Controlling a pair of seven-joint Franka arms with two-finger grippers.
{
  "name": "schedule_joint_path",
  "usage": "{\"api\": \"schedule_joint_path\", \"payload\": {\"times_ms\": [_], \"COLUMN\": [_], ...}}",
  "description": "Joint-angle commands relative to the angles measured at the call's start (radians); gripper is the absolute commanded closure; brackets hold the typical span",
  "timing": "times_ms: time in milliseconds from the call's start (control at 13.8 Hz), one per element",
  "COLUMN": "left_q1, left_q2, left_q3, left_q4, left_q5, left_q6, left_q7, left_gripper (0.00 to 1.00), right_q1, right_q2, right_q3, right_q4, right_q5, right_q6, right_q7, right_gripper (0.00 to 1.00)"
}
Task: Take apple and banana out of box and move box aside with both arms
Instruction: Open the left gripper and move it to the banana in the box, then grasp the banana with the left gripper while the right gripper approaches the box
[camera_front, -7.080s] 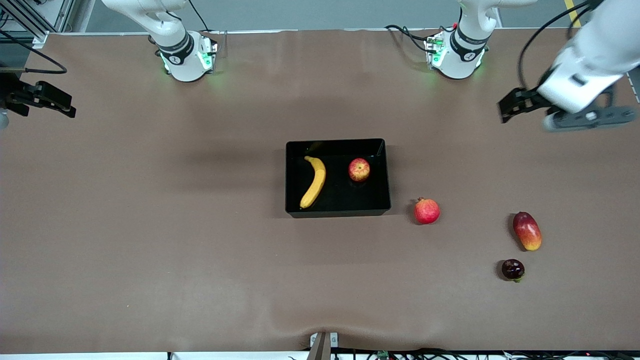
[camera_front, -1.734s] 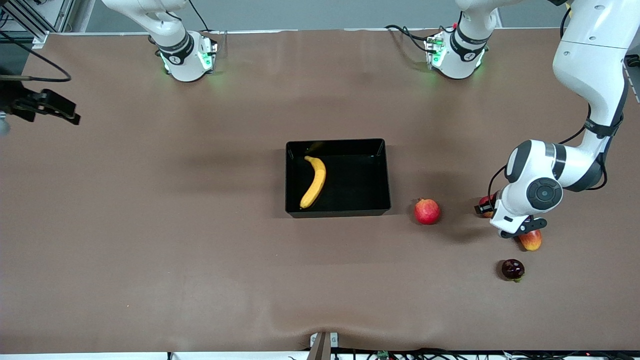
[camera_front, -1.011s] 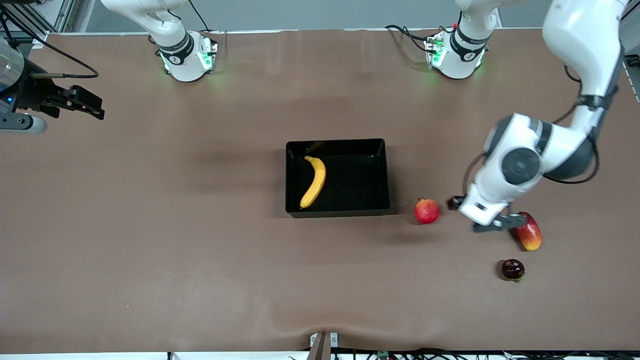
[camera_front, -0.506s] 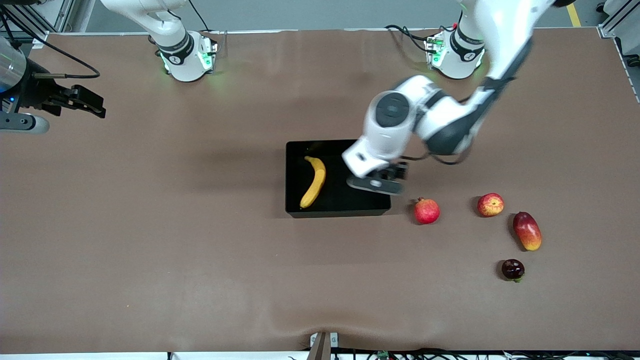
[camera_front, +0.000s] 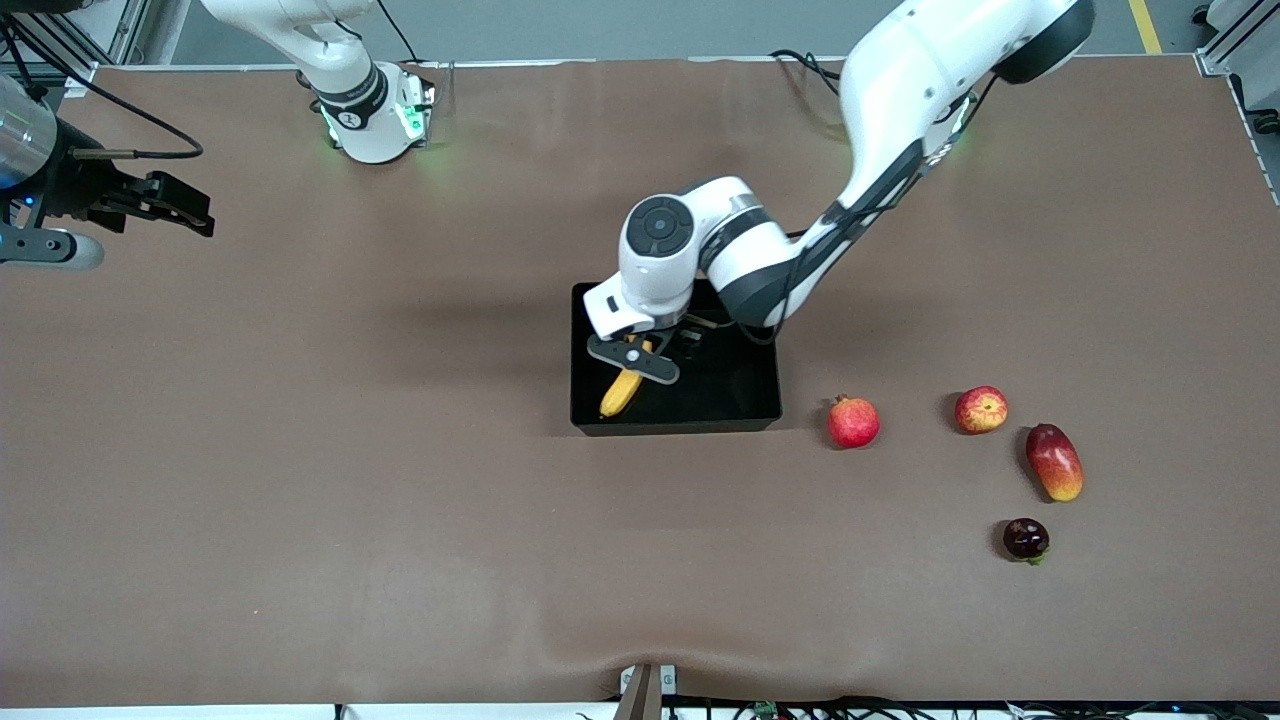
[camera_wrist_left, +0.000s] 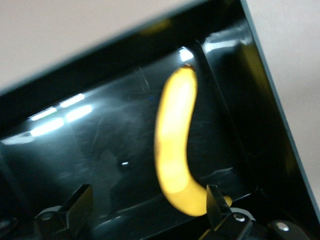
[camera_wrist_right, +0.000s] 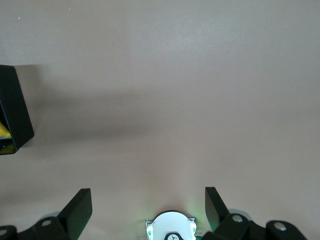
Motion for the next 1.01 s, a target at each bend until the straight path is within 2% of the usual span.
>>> {"api": "schedule_joint_path", "payload": {"times_ms": [0, 72, 217, 650, 939], "left_q1": [-0.084, -0.112, -0.142, -0.144, -0.152], "left_q2": [0.073, 0.073, 0.079, 0.122, 0.128], "left_q3": [0.060, 0.106, 0.143, 0.145, 0.146], "left_q4": [0.051, 0.051, 0.049, 0.049, 0.044], "left_q5": [0.026, 0.023, 0.023, 0.026, 0.028], "left_q6": [0.058, 0.072, 0.090, 0.106, 0.116], "left_q7": [-0.023, -0.020, -0.025, -0.120, -0.137], "left_gripper": [0.00, 0.00, 0.00, 0.00, 0.00], "right_q1": [0.010, 0.010, 0.019, 0.067, 0.166], "right_q2": [0.003, 0.003, 0.003, 0.000, 0.001], "right_q3": [-0.006, -0.006, -0.006, -0.006, -0.006], "right_q4": [0.002, 0.000, 0.000, -0.001, 0.000], "right_q5": [0.050, 0.062, 0.065, 0.070, 0.070], "right_q6": [-0.006, -0.008, -0.005, -0.006, 0.041], "right_q7": [0.057, 0.078, 0.092, 0.186, 0.305], "right_gripper": [0.00, 0.00, 0.00, 0.00, 0.00]}}
